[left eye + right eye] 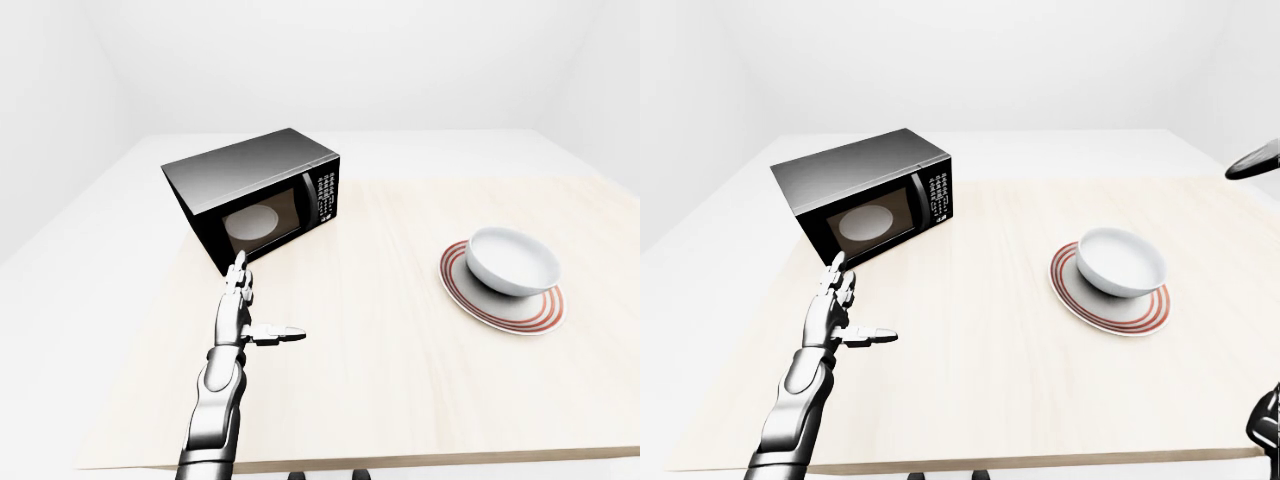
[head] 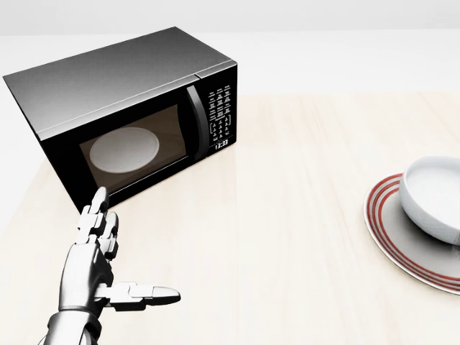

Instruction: Pick up the white bowl and put it on the plate.

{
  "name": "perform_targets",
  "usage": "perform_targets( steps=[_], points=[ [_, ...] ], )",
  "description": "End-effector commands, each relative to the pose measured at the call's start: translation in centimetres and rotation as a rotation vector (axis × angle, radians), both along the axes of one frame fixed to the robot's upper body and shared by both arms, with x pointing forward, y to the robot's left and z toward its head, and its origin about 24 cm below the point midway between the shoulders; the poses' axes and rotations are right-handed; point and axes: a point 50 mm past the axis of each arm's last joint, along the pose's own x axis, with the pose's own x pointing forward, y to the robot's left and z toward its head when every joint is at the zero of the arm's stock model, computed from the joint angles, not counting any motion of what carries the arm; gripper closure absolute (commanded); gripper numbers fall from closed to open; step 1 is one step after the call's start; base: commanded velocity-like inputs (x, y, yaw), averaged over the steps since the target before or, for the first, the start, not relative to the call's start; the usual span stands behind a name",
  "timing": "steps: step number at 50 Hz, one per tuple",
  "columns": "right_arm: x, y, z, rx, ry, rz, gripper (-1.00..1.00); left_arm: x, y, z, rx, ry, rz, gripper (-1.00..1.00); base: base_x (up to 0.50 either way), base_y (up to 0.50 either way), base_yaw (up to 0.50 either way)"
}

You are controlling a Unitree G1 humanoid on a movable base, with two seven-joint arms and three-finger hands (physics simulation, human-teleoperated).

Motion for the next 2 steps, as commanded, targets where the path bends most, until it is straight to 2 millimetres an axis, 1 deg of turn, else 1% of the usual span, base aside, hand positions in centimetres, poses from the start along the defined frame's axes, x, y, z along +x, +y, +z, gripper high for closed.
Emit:
perform_targets(
  steps=[1, 2],
  points=[
    [-9.56, -0.34, 10.51, 0.112, -0.457, 0.252, -1.0, 0.0, 0.0, 0.0, 0.0, 0.0, 0.0, -1.0, 0.0, 0.0, 0.0],
    [-10.36, -0.8, 10.99, 0.149, -0.493, 0.263, -1.0, 0.0, 0.0, 0.0, 0.0, 0.0, 0.0, -1.0, 0.0, 0.0, 0.0]
  ],
)
